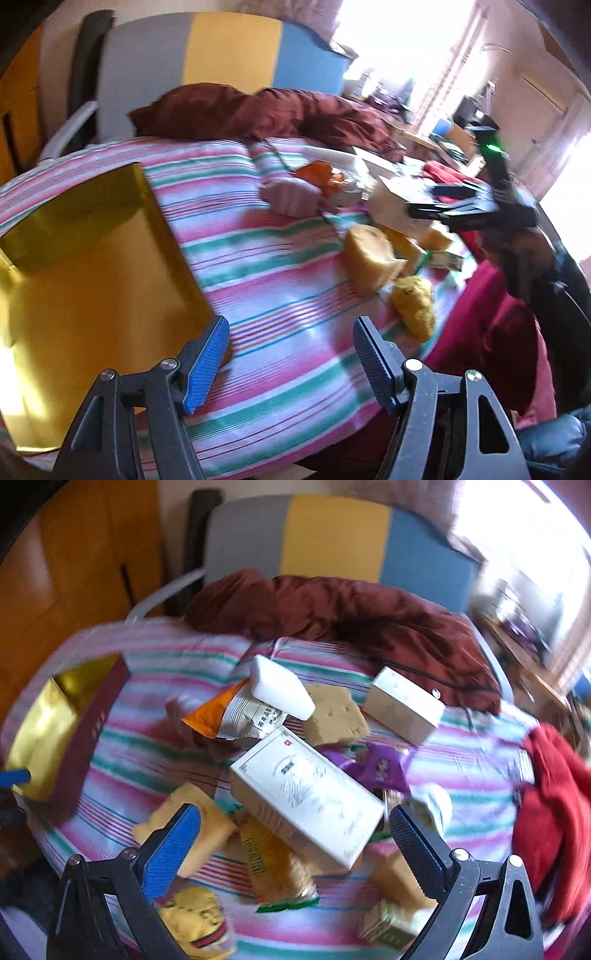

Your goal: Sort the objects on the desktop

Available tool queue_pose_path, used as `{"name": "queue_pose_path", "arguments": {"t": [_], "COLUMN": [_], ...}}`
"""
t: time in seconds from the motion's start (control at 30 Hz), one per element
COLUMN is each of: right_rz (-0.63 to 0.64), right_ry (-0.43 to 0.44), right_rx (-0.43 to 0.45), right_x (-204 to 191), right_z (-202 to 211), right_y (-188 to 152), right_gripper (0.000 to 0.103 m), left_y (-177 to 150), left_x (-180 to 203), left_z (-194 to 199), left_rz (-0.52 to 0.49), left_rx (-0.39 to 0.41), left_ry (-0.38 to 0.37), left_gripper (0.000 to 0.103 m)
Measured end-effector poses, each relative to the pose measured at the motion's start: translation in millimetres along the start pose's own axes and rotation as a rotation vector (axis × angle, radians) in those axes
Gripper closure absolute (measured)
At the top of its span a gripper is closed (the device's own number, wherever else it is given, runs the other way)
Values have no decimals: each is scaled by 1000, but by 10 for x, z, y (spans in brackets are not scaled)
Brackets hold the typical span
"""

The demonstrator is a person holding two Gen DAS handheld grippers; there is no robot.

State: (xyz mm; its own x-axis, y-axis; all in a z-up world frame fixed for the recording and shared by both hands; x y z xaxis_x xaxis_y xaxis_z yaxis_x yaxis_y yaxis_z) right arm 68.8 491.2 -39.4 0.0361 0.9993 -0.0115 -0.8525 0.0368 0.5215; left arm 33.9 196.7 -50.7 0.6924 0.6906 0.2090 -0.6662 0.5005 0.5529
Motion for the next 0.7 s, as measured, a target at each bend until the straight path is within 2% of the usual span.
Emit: {"name": "queue_pose_path", "arguments": {"t": [0.1, 0.27, 0.33, 0.37, 0.4, 0.43, 0.47, 0.53, 0.7], "right_rz": [58, 76, 97, 112, 120, 124, 132, 148, 146], "right_ry": [12, 59, 80, 68, 69, 77, 89, 98, 119], "right_rx": [-47, -87, -97, -100, -102, -103, -105, -110, -74], "right_x": [31, 79, 35, 14, -2, -11, -33, -69, -78], "right_z": [-173, -315, -332, -336, -338, -341, -344, -361, -341], "right_y": [75, 138, 123, 113, 103, 97, 78, 44, 11], "right_gripper": [0, 1, 7, 15, 28, 36, 52, 51, 52], "left_y": [62, 198, 271, 300, 338, 347, 374, 401, 473], "left_x": [134, 299, 383, 432, 497, 533, 582, 674, 823], "left_z": [-73, -254, -341, -384, -453, -497, -551, -665, -927], "left_rz": [-48, -92, -110, -119, -130, -135, -140, -153, -167], "left_rx": [-12, -38, -47, -52, -60, -64, -74, -92, -124], "left_ry": [-21, -56, -71, -80, -89, -92, -98, -109, -69], "left_gripper": [32, 32, 32, 32, 32, 32, 32, 32, 32]}}
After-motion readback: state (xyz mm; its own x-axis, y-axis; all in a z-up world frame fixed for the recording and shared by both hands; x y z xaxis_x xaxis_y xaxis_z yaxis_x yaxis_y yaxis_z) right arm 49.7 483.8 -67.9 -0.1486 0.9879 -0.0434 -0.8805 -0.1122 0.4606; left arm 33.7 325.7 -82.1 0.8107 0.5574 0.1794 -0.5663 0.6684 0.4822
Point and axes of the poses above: each gripper's, at about its wrist camera, not at the fingertips, and z roughly against the way its jaws point, x to its right, y to its top, the point moved 1 cm from there along -z, roughly the way its jaws point, and after that the axes turned 6 degrees about y, right-handed, at the moved point
